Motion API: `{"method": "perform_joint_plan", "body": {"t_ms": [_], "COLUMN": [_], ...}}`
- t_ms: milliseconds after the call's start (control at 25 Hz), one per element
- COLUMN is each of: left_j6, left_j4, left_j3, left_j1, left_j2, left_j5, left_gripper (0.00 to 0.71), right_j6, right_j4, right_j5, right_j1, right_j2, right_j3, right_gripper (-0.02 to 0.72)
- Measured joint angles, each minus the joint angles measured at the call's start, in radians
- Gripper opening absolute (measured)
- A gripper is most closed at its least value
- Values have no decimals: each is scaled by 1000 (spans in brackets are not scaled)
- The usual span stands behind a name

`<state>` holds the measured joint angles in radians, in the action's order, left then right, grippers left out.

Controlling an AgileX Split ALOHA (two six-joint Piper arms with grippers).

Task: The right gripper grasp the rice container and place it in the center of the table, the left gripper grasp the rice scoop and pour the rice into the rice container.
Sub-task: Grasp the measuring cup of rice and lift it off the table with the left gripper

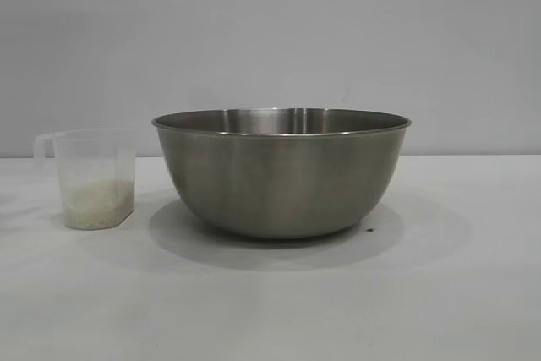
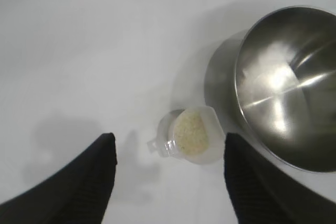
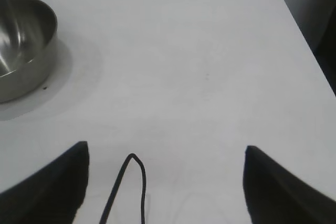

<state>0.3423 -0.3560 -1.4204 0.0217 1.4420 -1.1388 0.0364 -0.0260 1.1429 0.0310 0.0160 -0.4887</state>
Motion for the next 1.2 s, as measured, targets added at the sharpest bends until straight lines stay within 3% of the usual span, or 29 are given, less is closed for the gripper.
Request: {"method": "perform_joint_plan", "body": {"t_ms": [160,360,600,920,1200], "left_j6": [-56,-99,-102,-60,158], "left_j4": [89,143,147,82,-208], "left_j3": [0,10,168,536,822], "left_j1": [0,0,28,71,72], "left_j2": [-46,-94,-188,-386,-485], "left_j5": [-86,-109,-94,294,678], "left_gripper": [429,429,429,429,429], "right_j6": [0,0,0,0,0], "right_j4": [0,0,0,0,0], "right_j5": [0,0,0,0,0], "right_j1": [0,0,0,0,0], "right_j2": [0,0,0,0,0], "right_j3": [0,0,0,0,0], "right_gripper": [538,538,538,538,538]}}
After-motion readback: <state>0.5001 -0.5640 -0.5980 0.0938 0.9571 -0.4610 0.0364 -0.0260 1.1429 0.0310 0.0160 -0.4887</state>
